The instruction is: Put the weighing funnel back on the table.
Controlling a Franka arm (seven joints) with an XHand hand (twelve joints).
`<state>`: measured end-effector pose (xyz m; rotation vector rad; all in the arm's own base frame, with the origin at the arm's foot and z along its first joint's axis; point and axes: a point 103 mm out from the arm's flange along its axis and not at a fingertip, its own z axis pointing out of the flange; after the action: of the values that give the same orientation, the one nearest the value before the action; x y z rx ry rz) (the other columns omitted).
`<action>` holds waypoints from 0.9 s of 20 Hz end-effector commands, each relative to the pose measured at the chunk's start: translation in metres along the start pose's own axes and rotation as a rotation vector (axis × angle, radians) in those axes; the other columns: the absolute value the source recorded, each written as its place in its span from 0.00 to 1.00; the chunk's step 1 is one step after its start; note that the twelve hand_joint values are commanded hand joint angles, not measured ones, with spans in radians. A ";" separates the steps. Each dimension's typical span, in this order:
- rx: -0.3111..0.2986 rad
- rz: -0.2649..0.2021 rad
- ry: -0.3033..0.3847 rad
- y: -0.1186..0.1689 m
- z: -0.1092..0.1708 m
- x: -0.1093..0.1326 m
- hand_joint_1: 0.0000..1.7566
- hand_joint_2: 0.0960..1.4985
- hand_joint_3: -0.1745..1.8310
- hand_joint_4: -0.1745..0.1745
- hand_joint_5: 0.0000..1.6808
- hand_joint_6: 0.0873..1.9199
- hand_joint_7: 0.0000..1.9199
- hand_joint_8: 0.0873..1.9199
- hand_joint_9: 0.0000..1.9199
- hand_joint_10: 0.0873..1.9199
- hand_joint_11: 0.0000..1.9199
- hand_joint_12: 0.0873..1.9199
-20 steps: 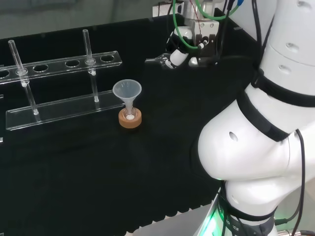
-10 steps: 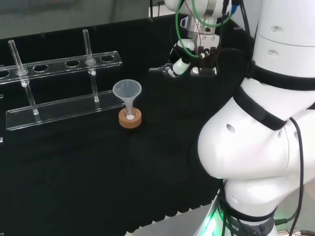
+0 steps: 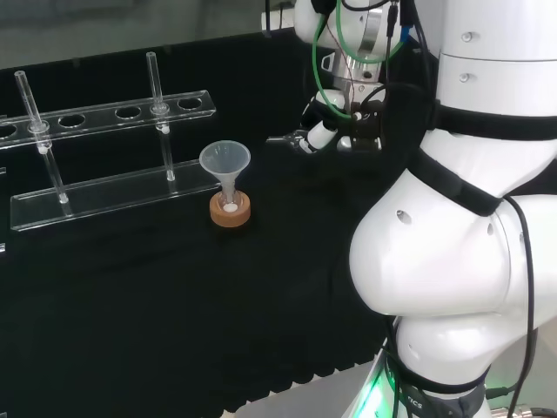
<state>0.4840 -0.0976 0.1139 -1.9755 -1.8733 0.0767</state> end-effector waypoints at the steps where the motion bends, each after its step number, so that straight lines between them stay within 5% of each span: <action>1: 0.007 -0.010 -0.009 0.016 0.016 -0.008 0.64 0.38 0.45 1.00 0.73 0.38 0.22 0.31 0.38 0.23 0.29 0.64; 18: 0.034 -0.020 -0.028 0.031 0.044 -0.017 0.64 0.38 0.45 1.00 0.73 0.37 0.22 0.31 0.38 0.23 0.29 0.64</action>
<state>0.4948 -0.1029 0.0682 -1.9466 -1.8731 0.1096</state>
